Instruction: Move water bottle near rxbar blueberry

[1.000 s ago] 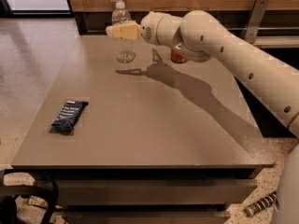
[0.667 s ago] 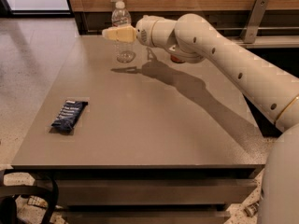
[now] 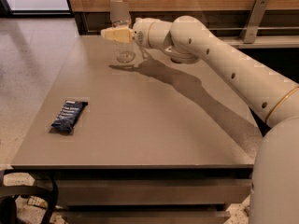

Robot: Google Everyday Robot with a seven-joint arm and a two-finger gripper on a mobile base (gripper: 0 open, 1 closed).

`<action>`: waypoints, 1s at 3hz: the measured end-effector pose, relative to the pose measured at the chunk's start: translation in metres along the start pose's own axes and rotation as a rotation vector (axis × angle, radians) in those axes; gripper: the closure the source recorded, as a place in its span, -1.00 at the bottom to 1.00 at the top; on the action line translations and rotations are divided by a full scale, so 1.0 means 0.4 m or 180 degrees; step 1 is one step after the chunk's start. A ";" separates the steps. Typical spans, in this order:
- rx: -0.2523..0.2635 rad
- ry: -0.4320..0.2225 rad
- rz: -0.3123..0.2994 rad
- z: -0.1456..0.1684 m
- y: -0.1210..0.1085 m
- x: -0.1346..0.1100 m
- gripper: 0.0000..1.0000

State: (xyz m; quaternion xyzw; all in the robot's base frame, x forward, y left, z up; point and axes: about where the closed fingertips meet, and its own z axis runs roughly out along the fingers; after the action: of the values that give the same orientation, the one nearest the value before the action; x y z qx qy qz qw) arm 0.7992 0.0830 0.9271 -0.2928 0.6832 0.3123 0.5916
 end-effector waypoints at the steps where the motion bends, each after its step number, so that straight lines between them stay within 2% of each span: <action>1: -0.0012 0.0002 0.0001 0.005 0.005 0.001 -0.21; 3: -0.0036 0.0005 0.0004 0.014 0.016 0.003 0.71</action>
Offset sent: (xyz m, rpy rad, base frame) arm -0.0005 0.0025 -0.0003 0.0003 0.0007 0.0034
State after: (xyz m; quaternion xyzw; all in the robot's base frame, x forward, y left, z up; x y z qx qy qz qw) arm 0.7978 0.0912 0.9260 -0.2959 0.6821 0.3163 0.5892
